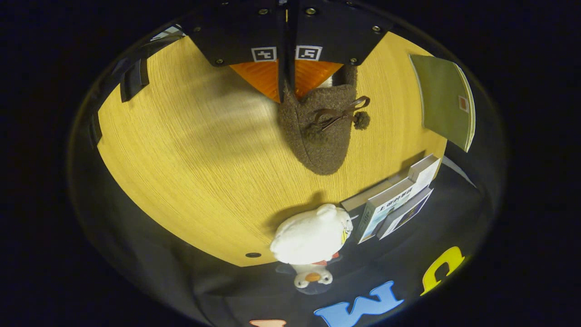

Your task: Open the storage box then place both shoes into the box .Put the left shoe in first, then the right shoe, with the right side of both shoes facing outward in a uniform manner.

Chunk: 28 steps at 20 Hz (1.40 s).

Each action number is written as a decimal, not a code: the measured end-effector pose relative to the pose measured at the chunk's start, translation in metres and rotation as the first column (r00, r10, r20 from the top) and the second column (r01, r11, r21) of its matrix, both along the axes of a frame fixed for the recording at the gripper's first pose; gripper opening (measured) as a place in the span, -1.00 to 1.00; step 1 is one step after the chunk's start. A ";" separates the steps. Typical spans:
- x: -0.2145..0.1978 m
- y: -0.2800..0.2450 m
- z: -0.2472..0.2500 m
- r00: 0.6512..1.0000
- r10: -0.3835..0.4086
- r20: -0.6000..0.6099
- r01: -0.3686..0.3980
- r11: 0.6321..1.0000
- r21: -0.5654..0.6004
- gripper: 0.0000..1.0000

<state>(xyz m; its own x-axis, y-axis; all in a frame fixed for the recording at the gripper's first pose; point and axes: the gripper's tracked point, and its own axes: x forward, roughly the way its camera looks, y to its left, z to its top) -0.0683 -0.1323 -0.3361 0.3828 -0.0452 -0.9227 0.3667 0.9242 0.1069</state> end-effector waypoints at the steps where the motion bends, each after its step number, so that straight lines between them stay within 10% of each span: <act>1: 0.001 0.004 0.006 1.000 -0.009 0.008 0.009 1.000 0.005 -0.98; 28: 0.061 0.291 0.144 0.969 0.074 0.238 -0.115 0.980 0.164 -0.98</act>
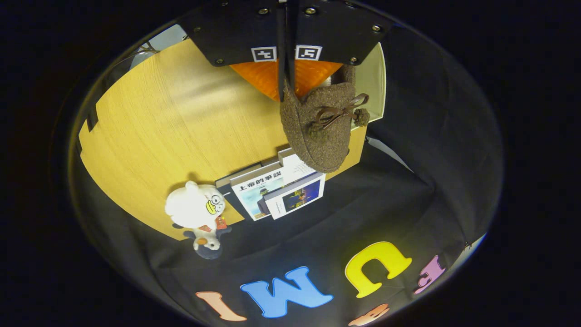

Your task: Open the storage box then place both shoes into the box .Put the left shoe in first, then the right shoe, with the right side of both shoes facing outward in a uniform manner.

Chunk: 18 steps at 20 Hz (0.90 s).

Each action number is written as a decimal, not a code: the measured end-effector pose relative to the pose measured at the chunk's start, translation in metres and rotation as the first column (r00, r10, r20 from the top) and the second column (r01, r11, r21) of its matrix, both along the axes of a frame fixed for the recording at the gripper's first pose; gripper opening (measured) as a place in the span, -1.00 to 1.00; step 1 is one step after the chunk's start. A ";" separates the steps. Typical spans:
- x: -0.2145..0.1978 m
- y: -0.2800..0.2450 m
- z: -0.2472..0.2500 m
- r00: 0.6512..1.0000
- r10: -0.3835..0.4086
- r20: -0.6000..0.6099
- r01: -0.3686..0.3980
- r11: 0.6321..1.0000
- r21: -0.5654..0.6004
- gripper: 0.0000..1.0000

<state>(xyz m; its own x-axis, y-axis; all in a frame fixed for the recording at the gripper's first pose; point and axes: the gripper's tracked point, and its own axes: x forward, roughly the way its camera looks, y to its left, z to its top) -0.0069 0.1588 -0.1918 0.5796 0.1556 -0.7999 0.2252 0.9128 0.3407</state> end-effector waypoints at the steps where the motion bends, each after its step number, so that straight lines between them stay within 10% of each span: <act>1: 0.001 0.011 0.003 1.000 0.009 0.003 -0.009 1.000 0.007 -0.98; 15: -0.007 0.129 -0.045 0.992 0.105 -0.063 -0.100 0.992 0.076 -0.98; 17: -0.007 0.136 -0.043 0.992 0.119 -0.045 -0.114 0.989 0.096 -0.60; 18: -0.002 0.137 -0.039 0.992 0.123 -0.010 -0.121 0.988 0.093 -0.09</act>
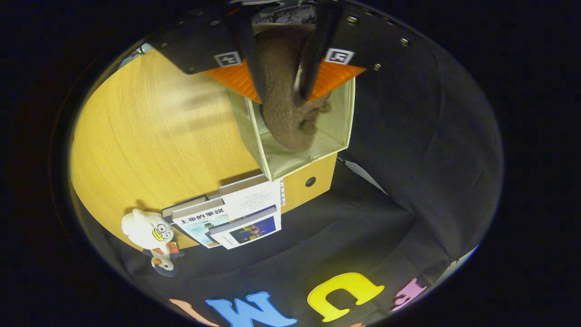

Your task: Open the storage box then place both shoes into the box .Put the left shoe in first, then the right shoe, with the right side of both shoes facing outward in a uniform manner.

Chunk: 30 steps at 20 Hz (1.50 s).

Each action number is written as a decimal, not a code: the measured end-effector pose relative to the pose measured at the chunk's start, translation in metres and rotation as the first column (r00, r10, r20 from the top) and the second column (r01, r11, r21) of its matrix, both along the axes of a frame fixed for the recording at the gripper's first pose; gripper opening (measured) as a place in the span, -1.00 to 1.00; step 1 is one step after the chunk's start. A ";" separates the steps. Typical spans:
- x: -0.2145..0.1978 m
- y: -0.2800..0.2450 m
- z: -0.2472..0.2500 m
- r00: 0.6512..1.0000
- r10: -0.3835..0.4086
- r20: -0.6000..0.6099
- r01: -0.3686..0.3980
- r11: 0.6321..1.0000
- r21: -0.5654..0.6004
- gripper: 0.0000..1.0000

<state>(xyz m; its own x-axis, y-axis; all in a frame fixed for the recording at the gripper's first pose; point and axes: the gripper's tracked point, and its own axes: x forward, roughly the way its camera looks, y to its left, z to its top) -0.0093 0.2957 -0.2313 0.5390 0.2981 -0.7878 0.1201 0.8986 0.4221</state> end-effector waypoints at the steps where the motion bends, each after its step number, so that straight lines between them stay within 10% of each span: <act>1: 0.005 -0.003 0.005 1.000 0.005 0.029 -0.005 1.000 -0.017 0.43; 2: 0.006 -0.006 0.010 0.998 0.021 0.055 -0.019 0.999 -0.035 0.94; 11: 0.030 -0.062 0.071 0.953 0.120 0.278 -0.075 0.983 -0.168 0.96; 30: 0.054 -0.242 0.202 0.765 0.173 0.621 0.088 0.926 -0.368 0.95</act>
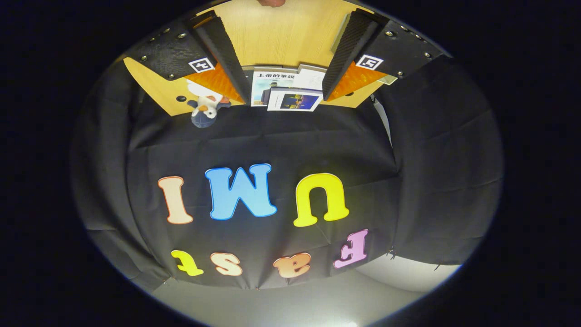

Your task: Open the storage box then place both shoes into the box .Put the left shoe in first, then the right shoe, with the right side of both shoes facing outward in a uniform manner.

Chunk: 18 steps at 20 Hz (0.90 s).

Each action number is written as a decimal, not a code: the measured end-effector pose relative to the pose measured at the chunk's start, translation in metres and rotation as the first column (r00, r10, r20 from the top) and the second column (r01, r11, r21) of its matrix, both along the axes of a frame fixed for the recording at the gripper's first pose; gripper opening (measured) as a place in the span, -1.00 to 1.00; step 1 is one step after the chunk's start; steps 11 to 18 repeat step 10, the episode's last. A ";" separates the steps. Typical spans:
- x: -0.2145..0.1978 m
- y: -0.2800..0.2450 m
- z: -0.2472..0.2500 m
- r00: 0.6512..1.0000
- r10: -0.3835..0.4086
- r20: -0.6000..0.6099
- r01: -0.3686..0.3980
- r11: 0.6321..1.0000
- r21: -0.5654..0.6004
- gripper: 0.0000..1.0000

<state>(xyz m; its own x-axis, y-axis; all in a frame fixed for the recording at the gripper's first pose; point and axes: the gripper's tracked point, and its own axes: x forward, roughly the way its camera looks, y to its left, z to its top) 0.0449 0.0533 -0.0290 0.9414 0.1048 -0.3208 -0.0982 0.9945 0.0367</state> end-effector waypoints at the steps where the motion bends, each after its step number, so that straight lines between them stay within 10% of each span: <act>1: 0.001 -0.004 0.003 1.000 0.002 0.007 -0.002 1.000 -0.003 0.95; 18: 0.010 -0.002 0.017 0.999 0.010 0.050 -0.010 1.000 -0.001 0.95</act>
